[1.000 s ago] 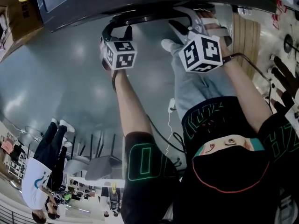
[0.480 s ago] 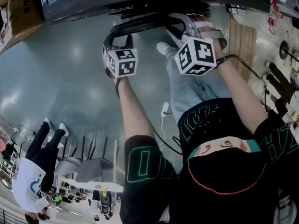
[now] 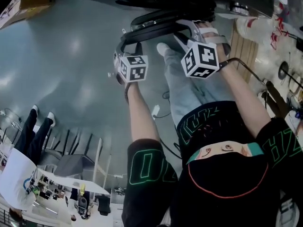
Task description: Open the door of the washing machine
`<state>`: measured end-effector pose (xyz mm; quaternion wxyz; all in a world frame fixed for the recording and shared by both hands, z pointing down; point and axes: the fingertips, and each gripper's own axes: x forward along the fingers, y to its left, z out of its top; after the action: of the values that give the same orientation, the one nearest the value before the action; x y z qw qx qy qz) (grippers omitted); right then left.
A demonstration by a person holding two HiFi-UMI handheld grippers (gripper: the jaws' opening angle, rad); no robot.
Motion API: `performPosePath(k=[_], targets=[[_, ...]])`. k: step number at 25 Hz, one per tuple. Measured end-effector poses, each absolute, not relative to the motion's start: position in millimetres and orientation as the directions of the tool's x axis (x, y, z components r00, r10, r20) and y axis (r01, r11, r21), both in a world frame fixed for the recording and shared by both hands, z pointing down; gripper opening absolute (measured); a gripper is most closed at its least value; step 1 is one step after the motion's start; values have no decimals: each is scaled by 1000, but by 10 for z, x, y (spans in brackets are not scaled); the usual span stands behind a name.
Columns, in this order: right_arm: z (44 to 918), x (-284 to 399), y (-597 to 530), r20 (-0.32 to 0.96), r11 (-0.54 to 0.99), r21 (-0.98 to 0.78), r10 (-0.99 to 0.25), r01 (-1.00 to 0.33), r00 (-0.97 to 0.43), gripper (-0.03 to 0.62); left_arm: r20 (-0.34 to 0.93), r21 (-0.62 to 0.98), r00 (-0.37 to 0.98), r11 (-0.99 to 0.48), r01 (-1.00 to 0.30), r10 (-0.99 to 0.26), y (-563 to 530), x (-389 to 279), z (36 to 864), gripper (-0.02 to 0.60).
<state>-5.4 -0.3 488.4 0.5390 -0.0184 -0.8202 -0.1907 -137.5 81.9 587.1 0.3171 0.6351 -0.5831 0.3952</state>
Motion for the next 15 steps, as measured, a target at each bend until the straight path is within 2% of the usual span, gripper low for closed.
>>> performPosePath(k=[7,15], targets=[[4897,154,295,899,891,288,-126,350,-419,169,888,-49,-27,-36,-998,-459,1324,-998,5880,181],[4921,490,582,897,827,291,-62,480,-437,173,903,-66,-82,53,-996,-422,1810,-421,5916,181]])
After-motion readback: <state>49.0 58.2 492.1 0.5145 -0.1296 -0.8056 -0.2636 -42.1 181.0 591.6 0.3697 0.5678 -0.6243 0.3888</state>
